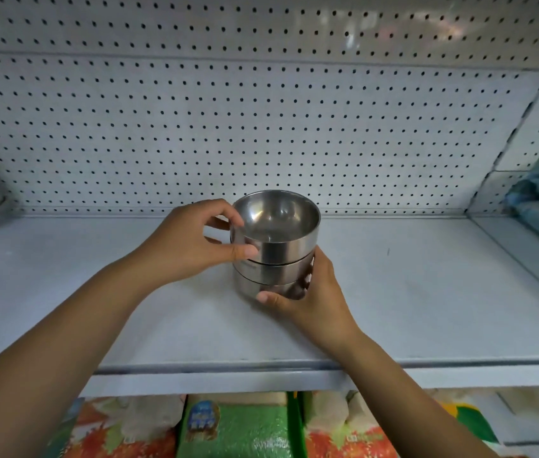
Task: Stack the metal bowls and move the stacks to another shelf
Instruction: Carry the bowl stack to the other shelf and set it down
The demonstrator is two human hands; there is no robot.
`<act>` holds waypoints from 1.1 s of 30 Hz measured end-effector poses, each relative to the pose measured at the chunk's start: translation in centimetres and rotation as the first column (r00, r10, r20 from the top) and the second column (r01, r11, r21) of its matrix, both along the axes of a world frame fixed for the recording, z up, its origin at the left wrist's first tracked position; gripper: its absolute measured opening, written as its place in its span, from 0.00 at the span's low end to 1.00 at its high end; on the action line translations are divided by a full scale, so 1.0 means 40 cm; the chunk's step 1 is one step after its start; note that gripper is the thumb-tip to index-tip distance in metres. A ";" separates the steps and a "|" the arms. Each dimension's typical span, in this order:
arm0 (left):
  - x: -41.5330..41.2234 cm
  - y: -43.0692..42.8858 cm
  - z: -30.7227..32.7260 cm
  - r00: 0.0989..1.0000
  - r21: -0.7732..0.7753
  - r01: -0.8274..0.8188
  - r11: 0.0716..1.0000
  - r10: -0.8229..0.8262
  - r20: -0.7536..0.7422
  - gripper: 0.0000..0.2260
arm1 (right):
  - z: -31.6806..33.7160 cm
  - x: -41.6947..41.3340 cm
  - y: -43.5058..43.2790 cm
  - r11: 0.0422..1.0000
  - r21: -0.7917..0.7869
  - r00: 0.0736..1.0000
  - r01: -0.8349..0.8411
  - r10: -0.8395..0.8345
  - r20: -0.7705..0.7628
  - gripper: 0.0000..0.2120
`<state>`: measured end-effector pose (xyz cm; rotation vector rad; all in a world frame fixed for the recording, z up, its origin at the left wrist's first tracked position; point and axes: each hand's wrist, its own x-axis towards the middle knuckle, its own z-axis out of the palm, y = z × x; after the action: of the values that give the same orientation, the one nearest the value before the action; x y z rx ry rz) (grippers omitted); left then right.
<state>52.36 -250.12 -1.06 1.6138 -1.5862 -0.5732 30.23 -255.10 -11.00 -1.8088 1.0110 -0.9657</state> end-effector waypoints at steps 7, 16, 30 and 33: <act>0.005 -0.100 -0.050 0.997 -0.184 -0.059 0.981 0.067 0.038 0.19 | -0.001 0.056 -0.134 0.994 -0.063 0.991 0.090 -0.096 -0.092 0.47; 0.078 -0.200 -0.079 0.936 -0.251 -0.014 0.968 0.101 0.338 0.24 | 0.023 0.110 -0.249 0.991 -0.088 0.953 0.102 -0.123 -0.278 0.53; 0.125 -0.223 -0.087 0.750 -0.134 0.047 0.990 0.053 0.660 0.38 | 0.054 0.139 -0.306 0.988 -0.099 0.864 0.118 -0.151 -0.480 0.48; 0.128 -0.218 -0.091 0.758 -0.125 0.042 0.991 0.050 0.650 0.39 | 0.057 0.133 -0.301 0.988 -0.099 0.857 0.115 -0.149 -0.493 0.46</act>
<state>57.49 -258.85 -4.72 1.8201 -2.0620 0.1464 35.55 -267.15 -8.72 -2.1260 1.4502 -0.6163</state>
